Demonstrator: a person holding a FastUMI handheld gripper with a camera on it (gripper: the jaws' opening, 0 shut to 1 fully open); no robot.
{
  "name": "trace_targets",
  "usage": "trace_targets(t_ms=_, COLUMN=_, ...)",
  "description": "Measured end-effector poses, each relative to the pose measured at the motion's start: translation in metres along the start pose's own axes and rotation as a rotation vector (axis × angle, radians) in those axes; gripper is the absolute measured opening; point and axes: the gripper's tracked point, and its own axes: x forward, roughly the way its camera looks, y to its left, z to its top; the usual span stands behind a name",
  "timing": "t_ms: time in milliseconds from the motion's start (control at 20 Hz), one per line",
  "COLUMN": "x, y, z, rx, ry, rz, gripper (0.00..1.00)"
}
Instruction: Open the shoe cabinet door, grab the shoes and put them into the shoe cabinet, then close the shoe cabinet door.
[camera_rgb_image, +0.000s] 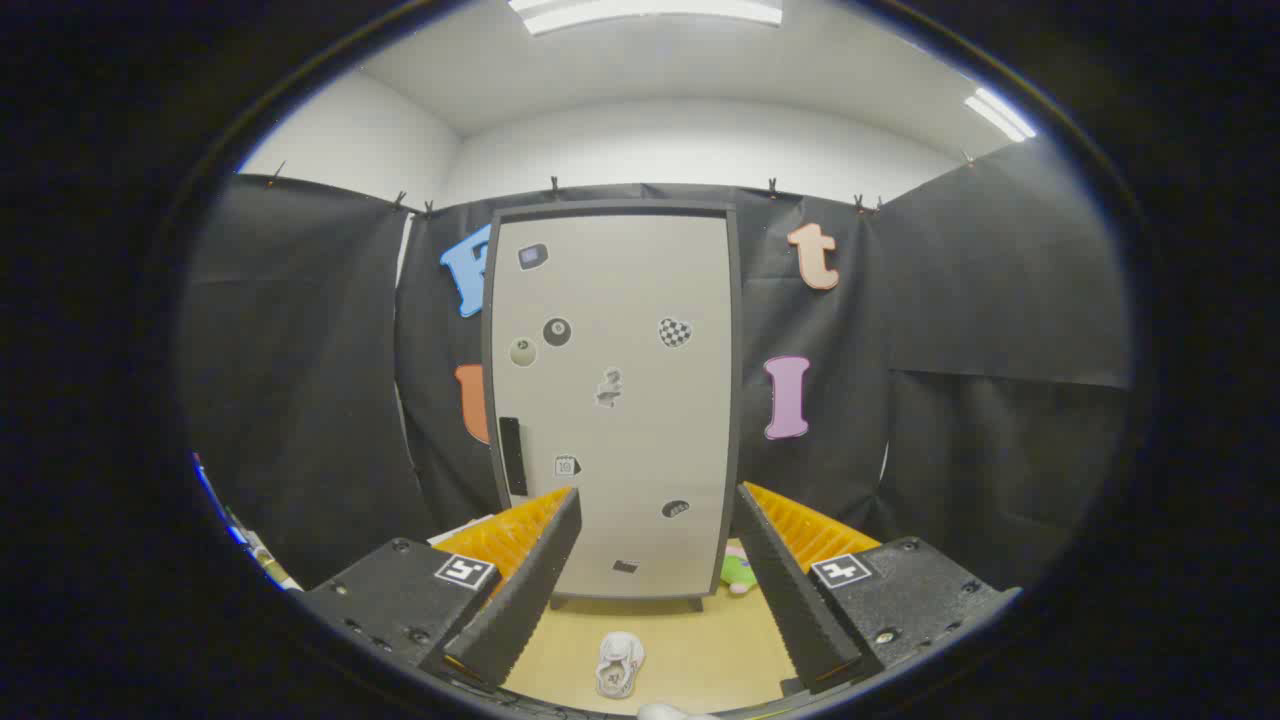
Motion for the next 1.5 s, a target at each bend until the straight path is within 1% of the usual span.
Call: trace_targets(t_ms=1500, x=0.0085, y=0.006, z=-0.001, rx=-0.02, ry=0.006, rz=-0.024, gripper=1.0)
